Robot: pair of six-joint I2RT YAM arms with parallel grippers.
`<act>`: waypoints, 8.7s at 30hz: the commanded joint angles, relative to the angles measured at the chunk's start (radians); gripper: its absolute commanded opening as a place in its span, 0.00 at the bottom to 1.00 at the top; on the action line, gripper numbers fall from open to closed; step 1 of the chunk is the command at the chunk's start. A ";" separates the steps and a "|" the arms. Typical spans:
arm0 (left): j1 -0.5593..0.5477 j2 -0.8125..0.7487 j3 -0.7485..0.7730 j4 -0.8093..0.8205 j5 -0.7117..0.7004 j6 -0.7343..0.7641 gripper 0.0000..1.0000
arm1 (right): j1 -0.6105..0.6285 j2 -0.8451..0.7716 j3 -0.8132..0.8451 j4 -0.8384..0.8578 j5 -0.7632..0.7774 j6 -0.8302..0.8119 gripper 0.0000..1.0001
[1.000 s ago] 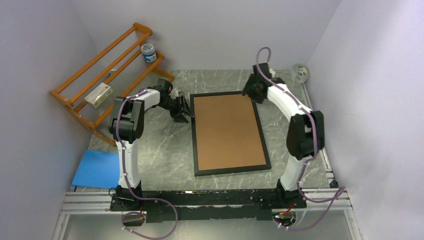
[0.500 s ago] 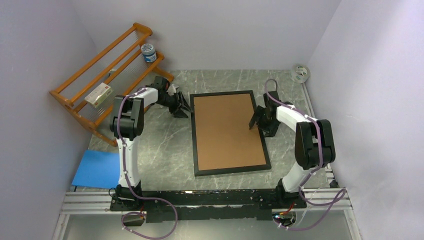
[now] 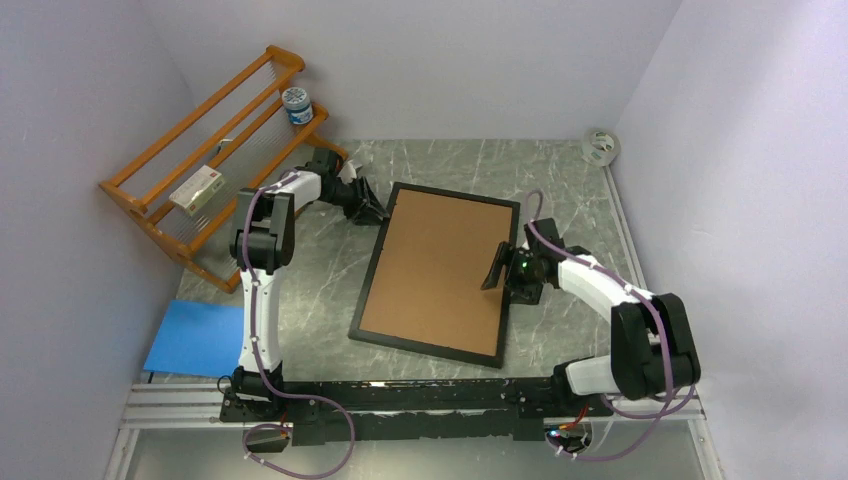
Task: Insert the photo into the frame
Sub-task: Adjust the photo frame at the center of the board, then install the photo frame at the center of the board, then adjust the photo frame at the center of the board, then install the photo frame at the center of the board.
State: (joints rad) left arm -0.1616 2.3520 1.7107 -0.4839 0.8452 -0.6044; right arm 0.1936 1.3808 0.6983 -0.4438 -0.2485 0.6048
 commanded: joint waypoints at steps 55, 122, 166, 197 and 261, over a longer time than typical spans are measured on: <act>0.222 -0.759 -0.871 -0.099 -0.378 0.048 0.45 | 0.666 0.950 1.101 -0.152 -0.764 -0.267 0.26; 0.222 -0.886 -0.843 -0.120 -0.393 0.040 0.86 | 0.362 0.641 0.949 -0.007 0.074 -0.140 0.47; 0.220 -0.463 -0.588 0.092 -0.034 0.002 0.77 | -0.066 0.449 0.513 0.026 0.012 0.060 0.77; 0.177 -0.540 -0.726 0.113 -0.036 -0.004 0.52 | 0.382 0.352 0.444 0.490 -0.372 0.150 0.50; 0.169 -0.518 -0.829 0.071 -0.143 0.001 0.21 | 0.553 0.863 0.560 0.159 -0.224 0.214 0.23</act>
State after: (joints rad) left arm 0.0200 1.8217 0.8978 -0.3492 0.8009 -0.6254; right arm 0.7998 2.1746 1.3602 -0.1169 -0.7891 0.8803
